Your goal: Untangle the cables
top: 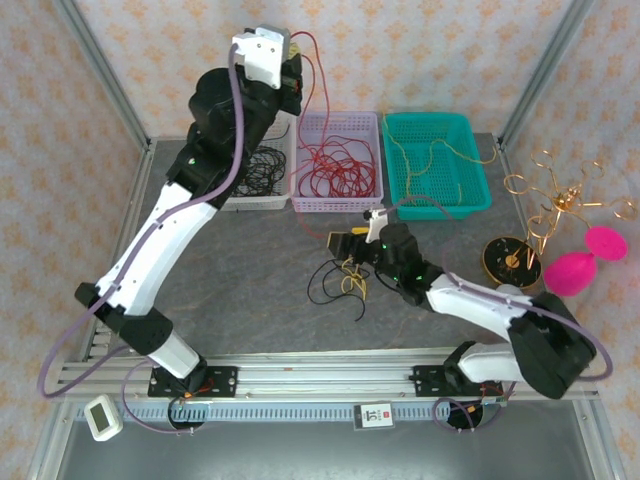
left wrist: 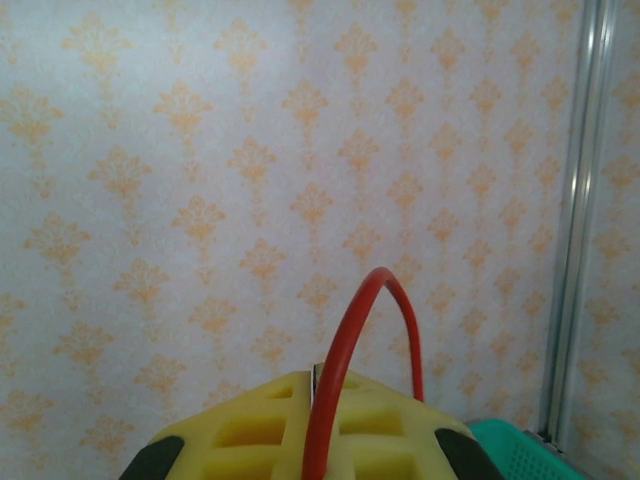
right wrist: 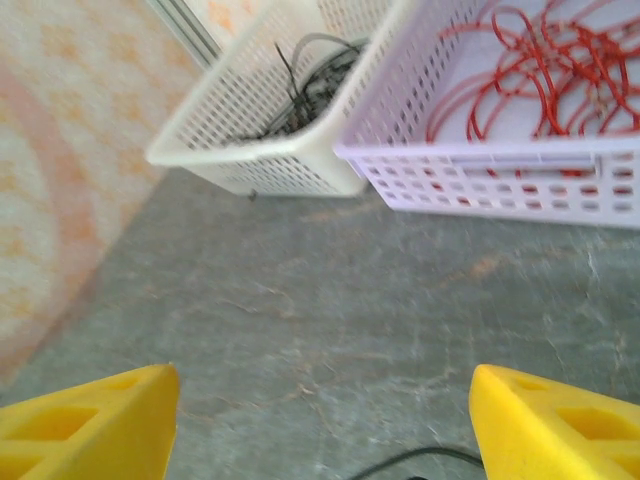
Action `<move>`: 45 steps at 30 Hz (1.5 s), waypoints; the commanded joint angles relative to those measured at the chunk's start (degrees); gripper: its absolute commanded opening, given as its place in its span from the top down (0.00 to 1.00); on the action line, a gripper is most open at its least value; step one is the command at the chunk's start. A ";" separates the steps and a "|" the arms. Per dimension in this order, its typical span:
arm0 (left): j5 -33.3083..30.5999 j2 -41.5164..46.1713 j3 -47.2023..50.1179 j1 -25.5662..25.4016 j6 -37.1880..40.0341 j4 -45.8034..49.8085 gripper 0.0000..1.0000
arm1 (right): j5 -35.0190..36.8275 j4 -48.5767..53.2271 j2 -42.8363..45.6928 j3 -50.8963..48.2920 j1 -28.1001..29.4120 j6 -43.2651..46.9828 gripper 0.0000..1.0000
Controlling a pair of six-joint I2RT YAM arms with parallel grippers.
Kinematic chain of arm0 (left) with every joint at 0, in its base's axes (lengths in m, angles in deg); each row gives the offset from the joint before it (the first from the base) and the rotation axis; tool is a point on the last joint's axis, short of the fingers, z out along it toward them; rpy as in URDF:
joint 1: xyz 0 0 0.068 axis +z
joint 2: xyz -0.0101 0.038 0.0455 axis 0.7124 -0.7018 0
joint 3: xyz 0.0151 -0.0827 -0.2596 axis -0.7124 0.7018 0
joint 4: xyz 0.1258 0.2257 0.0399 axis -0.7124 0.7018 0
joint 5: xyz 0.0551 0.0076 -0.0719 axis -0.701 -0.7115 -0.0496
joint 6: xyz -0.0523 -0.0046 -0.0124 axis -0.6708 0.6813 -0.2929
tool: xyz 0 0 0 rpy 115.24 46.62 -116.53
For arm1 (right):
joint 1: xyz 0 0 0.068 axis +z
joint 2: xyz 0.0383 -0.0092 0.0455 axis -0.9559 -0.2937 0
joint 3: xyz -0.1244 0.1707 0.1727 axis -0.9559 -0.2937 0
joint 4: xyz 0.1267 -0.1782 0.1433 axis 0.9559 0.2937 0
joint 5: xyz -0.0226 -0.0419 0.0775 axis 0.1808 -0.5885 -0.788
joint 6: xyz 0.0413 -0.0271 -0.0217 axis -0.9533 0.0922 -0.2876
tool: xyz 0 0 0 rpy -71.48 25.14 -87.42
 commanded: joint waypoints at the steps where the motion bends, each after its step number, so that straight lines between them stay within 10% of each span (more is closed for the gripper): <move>1: 0.46 -2.88 -2.95 1.24 0.25 -6.22 1.00 | 0.26 8.53 5.36 1.80 0.13 -0.48 0.24; 17: 4.13 -25.08 -8.90 5.23 -1.81 -11.75 1.00 | 8.06 31.44 27.26 -2.24 0.06 -3.38 0.29; 27: 3.34 -34.09 2.39 5.19 -6.84 -17.27 1.00 | 10.22 35.07 25.35 -1.71 0.04 -4.73 0.31; 33: 1.91 -38.22 1.98 5.09 -11.29 -10.10 0.55 | 10.56 36.03 21.30 -2.94 0.04 -4.82 0.31; 45: 3.37 -9.09 31.49 3.49 -13.24 -11.08 0.38 | 7.99 32.29 9.47 -0.65 0.01 2.60 0.35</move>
